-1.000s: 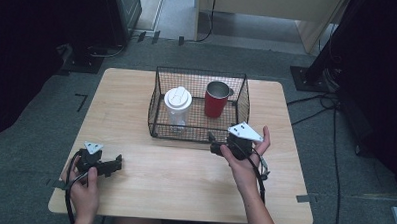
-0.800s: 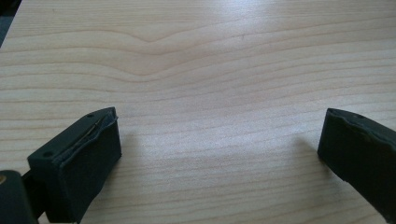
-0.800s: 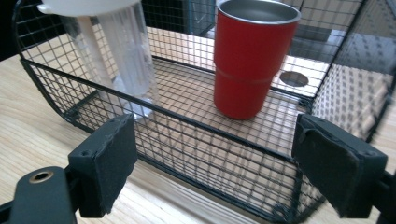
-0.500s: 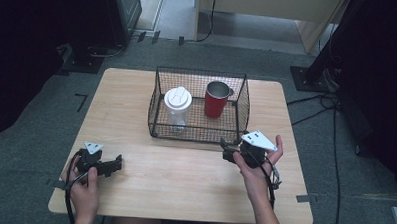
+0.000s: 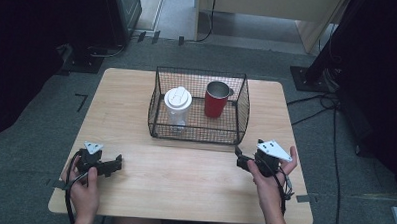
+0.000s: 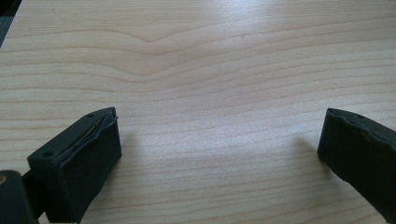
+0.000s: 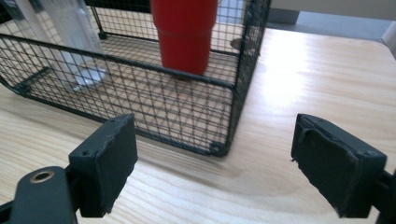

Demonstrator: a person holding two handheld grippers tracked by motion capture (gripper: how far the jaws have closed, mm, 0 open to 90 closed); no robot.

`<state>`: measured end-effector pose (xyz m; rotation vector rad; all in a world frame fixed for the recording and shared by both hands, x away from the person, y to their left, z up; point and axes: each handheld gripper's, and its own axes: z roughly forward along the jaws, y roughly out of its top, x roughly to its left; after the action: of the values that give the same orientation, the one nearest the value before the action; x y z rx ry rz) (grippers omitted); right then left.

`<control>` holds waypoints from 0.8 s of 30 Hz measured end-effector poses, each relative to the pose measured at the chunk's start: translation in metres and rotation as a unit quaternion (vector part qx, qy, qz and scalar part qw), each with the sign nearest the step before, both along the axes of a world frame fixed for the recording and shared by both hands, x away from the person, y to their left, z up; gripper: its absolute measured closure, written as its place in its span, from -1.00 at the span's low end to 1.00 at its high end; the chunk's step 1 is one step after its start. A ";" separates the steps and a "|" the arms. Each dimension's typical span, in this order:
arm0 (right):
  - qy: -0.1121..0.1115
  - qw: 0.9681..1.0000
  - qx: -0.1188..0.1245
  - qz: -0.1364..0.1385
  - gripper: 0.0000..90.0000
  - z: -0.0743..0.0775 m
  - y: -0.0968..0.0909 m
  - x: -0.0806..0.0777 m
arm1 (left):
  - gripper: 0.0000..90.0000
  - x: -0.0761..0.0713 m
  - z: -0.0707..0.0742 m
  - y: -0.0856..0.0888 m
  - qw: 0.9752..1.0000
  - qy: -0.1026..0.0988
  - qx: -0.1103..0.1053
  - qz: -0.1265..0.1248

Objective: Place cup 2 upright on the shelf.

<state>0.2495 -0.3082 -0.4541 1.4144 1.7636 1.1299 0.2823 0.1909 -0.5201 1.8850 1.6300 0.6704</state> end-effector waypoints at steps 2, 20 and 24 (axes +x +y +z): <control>0.001 1.000 -0.001 -0.001 -0.67 -0.001 -0.002 -0.001 | -1.00 0.000 0.000 0.000 1.000 0.000 0.000 0.000; 0.019 0.999 -0.003 -0.035 -0.66 -0.025 -0.032 -0.015 | -1.00 0.000 0.000 0.000 1.000 0.000 0.000 0.000; 0.026 0.999 -0.001 -0.042 -0.66 -0.031 -0.038 -0.019 | -1.00 0.000 0.000 0.000 1.000 0.000 0.000 0.000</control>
<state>0.2306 -0.3465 -0.4852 1.5157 1.7232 1.0554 0.2822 0.1909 -0.5201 1.8842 1.6307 0.6701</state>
